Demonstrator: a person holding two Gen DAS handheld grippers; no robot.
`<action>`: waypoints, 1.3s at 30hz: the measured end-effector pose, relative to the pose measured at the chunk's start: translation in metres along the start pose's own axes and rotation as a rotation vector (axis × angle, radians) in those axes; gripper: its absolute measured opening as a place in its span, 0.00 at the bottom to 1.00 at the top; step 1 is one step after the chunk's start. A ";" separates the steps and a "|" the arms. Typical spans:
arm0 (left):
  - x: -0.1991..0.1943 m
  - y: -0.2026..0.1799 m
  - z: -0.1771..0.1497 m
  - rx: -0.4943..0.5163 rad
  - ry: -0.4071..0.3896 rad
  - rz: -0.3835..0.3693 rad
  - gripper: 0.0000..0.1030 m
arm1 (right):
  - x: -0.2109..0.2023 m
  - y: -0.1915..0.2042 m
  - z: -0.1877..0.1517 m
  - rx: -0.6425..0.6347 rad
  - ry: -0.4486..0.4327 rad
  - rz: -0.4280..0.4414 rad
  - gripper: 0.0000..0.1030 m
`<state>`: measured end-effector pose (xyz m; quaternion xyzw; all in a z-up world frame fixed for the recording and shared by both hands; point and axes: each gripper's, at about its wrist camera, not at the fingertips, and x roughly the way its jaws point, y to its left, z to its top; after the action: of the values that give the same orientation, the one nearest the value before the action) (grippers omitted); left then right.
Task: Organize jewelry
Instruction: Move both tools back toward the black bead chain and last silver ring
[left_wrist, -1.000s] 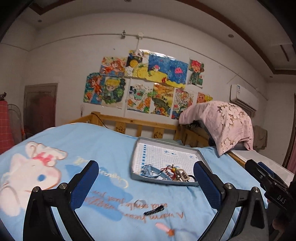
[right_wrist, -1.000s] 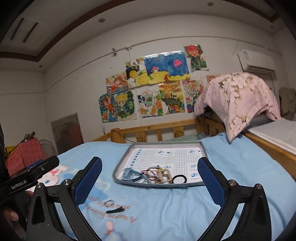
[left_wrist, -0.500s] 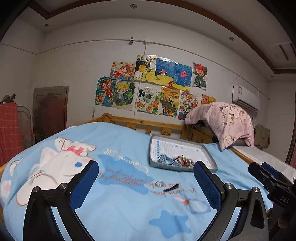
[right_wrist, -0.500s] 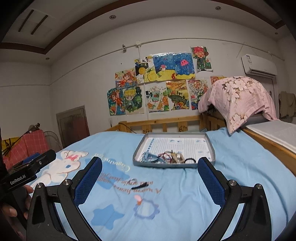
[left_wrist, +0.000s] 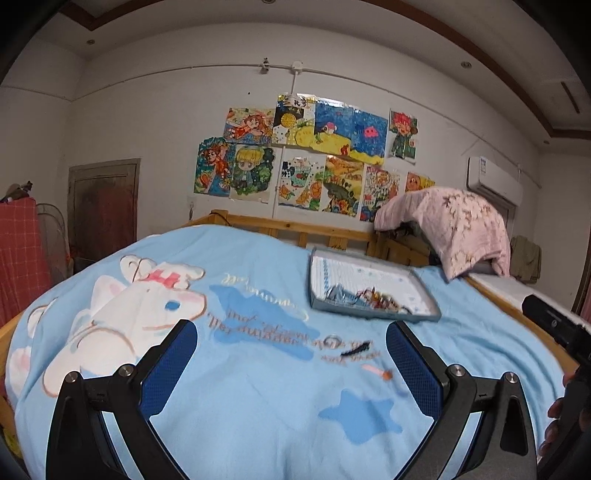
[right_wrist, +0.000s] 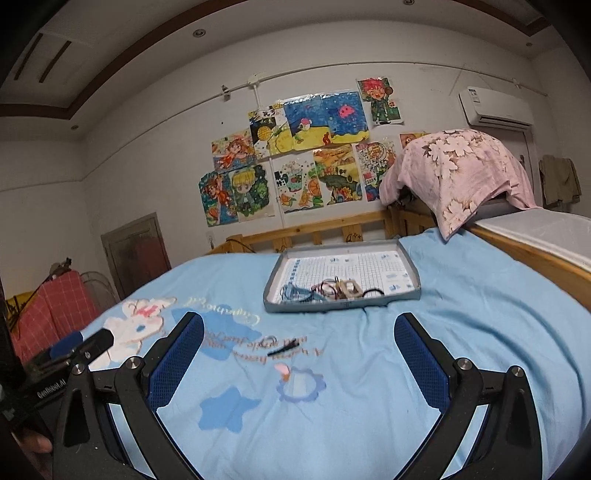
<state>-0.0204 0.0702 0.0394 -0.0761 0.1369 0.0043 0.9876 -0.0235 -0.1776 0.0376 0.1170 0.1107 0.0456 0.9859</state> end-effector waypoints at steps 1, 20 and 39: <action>0.002 0.000 0.007 -0.003 -0.005 -0.005 1.00 | 0.002 0.001 0.008 0.001 -0.006 0.002 0.98; 0.090 -0.010 0.105 -0.025 -0.072 -0.006 1.00 | 0.113 0.045 0.151 -0.216 0.097 0.032 0.98; 0.218 0.006 0.041 -0.032 0.135 0.030 1.00 | 0.226 0.006 0.045 -0.225 0.266 0.202 0.98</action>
<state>0.2000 0.0794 0.0186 -0.0900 0.2041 0.0164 0.9747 0.2059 -0.1553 0.0345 0.0097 0.2219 0.1716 0.9598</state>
